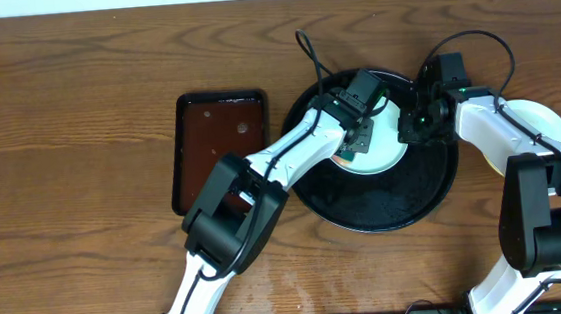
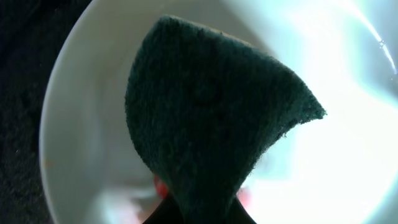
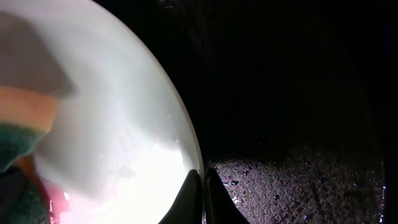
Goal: Clean dirty plates on tray and stack at the side
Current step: 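Scrub the plate with the sponge while the right gripper holds its rim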
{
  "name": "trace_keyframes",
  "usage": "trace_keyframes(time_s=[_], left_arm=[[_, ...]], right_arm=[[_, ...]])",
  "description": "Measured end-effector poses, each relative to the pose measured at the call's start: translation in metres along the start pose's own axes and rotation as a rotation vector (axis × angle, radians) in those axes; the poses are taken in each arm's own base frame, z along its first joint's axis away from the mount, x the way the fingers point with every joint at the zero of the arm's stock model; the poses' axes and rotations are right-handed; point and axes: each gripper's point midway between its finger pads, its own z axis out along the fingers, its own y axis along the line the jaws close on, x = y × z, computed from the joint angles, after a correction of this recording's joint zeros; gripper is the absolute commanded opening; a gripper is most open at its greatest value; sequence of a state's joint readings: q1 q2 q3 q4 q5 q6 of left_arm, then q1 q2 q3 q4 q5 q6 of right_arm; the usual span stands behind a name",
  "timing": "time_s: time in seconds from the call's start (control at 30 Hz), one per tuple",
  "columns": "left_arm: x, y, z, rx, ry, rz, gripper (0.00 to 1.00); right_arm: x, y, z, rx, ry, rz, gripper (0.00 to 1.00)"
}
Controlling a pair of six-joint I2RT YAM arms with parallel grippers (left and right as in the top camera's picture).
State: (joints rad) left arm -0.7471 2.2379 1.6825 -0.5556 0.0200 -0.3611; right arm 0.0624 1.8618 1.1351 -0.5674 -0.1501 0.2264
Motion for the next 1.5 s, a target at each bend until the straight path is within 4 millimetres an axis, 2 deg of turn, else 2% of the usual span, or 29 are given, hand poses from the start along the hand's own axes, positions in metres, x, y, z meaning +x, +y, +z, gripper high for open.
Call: trace_keyframes(time_s=[0.7, 1.0, 1.2, 1.37, 1.5], left_arm=[[-0.033, -0.006, 0.018, -0.028, -0.162, 0.109, 0.08], [-0.061, -0.008, 0.025, -0.043, -0.283, 0.177, 0.08], [-0.088, 0.004, 0.027, -0.069, -0.388, 0.148, 0.08], [-0.101, 0.019, 0.020, -0.081, -0.418, 0.119, 0.09], [-0.109, 0.035, -0.018, -0.120, -0.424, 0.095, 0.08]], right_arm=[[0.000, -0.002, 0.000, 0.011, -0.002, -0.008, 0.01], [-0.001, -0.003, 0.000, 0.016, -0.004, -0.007, 0.01], [-0.002, -0.002, 0.000, 0.014, -0.007, -0.008, 0.01], [-0.002, 0.002, 0.000, -0.009, -0.009, -0.010, 0.01], [-0.001, 0.003, 0.000, -0.012, -0.002, -0.010, 0.01]])
